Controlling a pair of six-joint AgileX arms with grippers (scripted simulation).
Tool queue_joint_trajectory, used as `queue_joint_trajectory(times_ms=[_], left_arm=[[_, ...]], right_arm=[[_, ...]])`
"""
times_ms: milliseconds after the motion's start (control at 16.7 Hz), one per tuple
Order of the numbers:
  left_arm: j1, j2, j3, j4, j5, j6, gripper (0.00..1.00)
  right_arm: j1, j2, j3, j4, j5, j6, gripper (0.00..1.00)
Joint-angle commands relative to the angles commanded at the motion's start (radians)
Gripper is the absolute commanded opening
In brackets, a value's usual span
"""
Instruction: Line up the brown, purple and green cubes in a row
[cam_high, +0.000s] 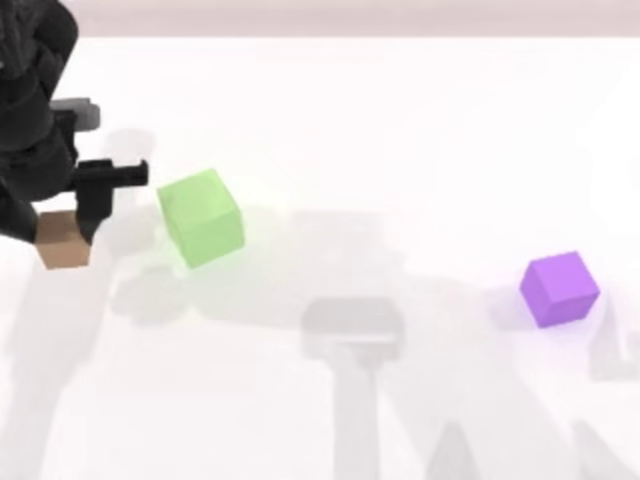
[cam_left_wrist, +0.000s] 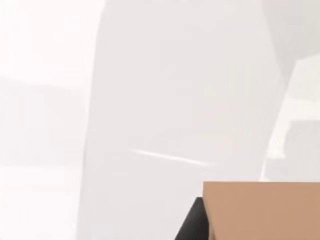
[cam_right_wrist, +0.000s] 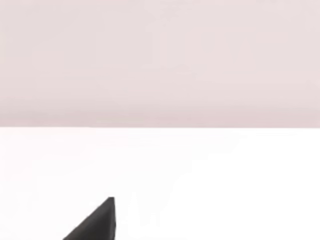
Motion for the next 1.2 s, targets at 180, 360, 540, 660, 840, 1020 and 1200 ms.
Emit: queue_joint_trajectory(times_ms=[180, 360, 540, 660, 840, 1020, 1200], left_arm=[[-0.079, 0.092, 0.128, -0.072, -0.002, -0.069, 0.00], [-0.196, 0.228, 0.351, -0.181, -0.005, -0.175, 0.00], [-0.338, 0.385, 0.646, -0.311, -0.006, -0.301, 0.00], [-0.437, 0.488, 0.853, -0.397, -0.006, -0.388, 0.00], [-0.577, 0.622, 1.129, -0.512, -0.007, -0.510, 0.00], [-0.690, 0.721, 1.323, -0.598, -0.010, -0.609, 0.00], [-0.757, 0.773, 1.422, -0.645, -0.015, -0.666, 0.00]], right_arm=[[0.000, 0.000, 0.000, 0.000, 0.000, 0.000, 1.00], [0.000, 0.000, 0.000, 0.000, 0.000, 0.000, 1.00], [0.000, 0.000, 0.000, 0.000, 0.000, 0.000, 1.00], [0.000, 0.000, 0.000, 0.000, 0.000, 0.000, 1.00], [0.000, 0.000, 0.000, 0.000, 0.000, 0.000, 1.00], [0.000, 0.000, 0.000, 0.000, 0.000, 0.000, 1.00], [0.000, 0.000, 0.000, 0.000, 0.000, 0.000, 1.00]])
